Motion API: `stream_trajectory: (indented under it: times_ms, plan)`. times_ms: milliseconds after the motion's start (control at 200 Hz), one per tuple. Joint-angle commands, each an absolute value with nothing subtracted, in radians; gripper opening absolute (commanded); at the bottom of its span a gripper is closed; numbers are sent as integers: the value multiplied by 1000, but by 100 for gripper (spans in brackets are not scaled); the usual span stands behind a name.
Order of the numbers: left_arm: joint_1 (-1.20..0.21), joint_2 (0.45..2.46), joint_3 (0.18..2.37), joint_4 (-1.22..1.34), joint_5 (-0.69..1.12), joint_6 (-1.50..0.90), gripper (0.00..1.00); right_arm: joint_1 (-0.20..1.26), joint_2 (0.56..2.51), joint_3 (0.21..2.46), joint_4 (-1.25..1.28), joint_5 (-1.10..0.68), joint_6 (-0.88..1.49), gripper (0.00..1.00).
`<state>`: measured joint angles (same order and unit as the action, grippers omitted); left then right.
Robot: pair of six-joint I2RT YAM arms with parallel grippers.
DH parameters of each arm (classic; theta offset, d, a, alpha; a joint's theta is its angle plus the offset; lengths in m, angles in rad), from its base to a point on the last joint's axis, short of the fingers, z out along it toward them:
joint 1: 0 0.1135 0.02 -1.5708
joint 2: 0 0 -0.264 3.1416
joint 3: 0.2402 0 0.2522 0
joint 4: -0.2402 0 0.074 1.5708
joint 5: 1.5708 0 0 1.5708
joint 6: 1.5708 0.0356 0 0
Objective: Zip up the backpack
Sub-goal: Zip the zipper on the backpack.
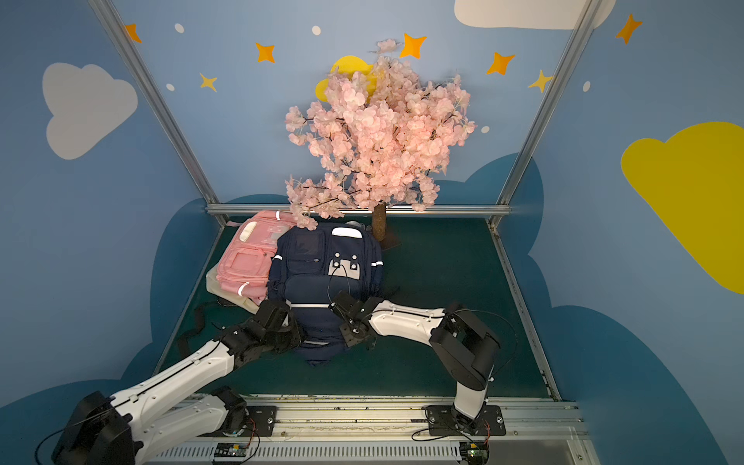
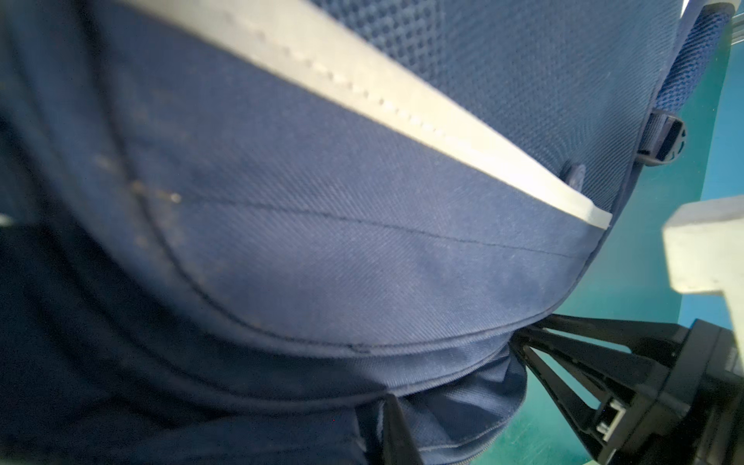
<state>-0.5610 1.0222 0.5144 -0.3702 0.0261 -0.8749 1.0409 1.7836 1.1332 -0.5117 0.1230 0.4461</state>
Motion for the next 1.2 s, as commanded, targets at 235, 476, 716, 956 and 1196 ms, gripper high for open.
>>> stream_trajectory:
  times_ms: [235, 476, 716, 956, 1196]
  plan:
    - [-536, 984, 506, -370, -12, -856, 16, 1053, 1691, 1079, -566, 133, 483, 0]
    - [-488, 945, 483, -411, -6, -831, 15, 1019, 1567, 1036, -625, 243, 540, 0]
    - [-462, 890, 475, -453, -2, -820, 13, 963, 1517, 1025, -629, 292, 591, 0]
    - [-451, 829, 538, -520, 16, -747, 20, 956, 1462, 1079, -569, 272, 536, 0]
    - [-500, 830, 731, -415, 140, -517, 45, 1073, 1356, 1116, -432, 283, 435, 0]
